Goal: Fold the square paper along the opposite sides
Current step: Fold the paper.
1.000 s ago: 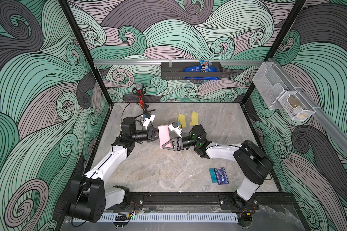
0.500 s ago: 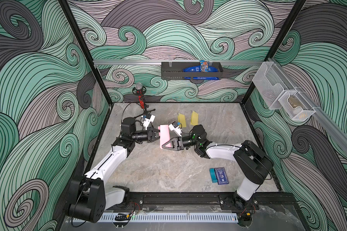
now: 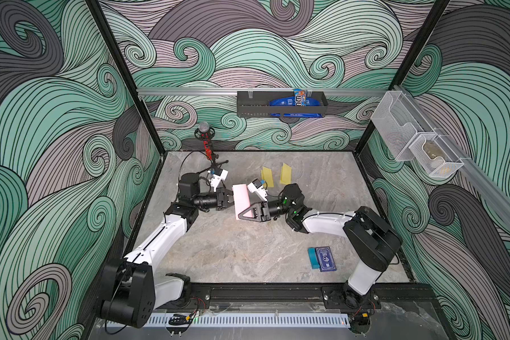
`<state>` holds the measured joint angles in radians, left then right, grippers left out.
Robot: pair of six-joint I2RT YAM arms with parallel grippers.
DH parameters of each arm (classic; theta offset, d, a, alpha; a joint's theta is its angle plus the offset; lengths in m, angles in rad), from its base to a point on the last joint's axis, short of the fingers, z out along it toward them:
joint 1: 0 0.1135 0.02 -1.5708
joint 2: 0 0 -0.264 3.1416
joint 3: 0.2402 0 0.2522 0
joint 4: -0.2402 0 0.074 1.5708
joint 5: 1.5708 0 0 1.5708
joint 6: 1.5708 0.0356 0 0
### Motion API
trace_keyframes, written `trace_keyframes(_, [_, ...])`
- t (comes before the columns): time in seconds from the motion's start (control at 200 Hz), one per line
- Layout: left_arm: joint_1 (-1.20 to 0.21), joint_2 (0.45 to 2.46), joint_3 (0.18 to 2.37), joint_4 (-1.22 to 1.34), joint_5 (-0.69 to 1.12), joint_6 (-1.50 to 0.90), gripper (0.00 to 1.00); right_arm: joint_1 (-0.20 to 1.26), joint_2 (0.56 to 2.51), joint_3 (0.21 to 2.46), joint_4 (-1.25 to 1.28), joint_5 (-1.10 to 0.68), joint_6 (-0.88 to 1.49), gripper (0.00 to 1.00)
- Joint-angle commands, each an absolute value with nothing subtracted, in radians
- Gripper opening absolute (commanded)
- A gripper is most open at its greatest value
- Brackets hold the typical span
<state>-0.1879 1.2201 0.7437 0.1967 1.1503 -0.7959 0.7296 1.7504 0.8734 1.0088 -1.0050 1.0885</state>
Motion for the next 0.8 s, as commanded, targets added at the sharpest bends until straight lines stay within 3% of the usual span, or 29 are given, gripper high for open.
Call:
trace_keyframes(0.0, [-0.195,1.202,0.779,0.185,1.147,-0.770,0.00,0.726,1.751,0.873,1.043,-1.024,1.100,0.19])
trace_keyframes(0.215, [-0.195,1.201,0.783,0.180,1.146,-0.769,0.00,0.726,1.751,0.867,1.054,-1.026,1.108,0.18])
trace_keyframes(0.6, [-0.195,1.203,0.793,0.164,1.142,-0.756,0.00,0.727,1.756,0.868,1.063,-1.028,1.114,0.00])
trace_keyframes(0.71, [-0.192,1.207,0.824,0.097,1.118,-0.711,0.00,0.727,1.757,0.868,1.069,-1.030,1.117,0.00])
trace_keyframes(0.796, [-0.177,1.208,0.874,-0.010,1.072,-0.650,0.30,0.723,1.752,0.867,1.068,-1.032,1.117,0.01])
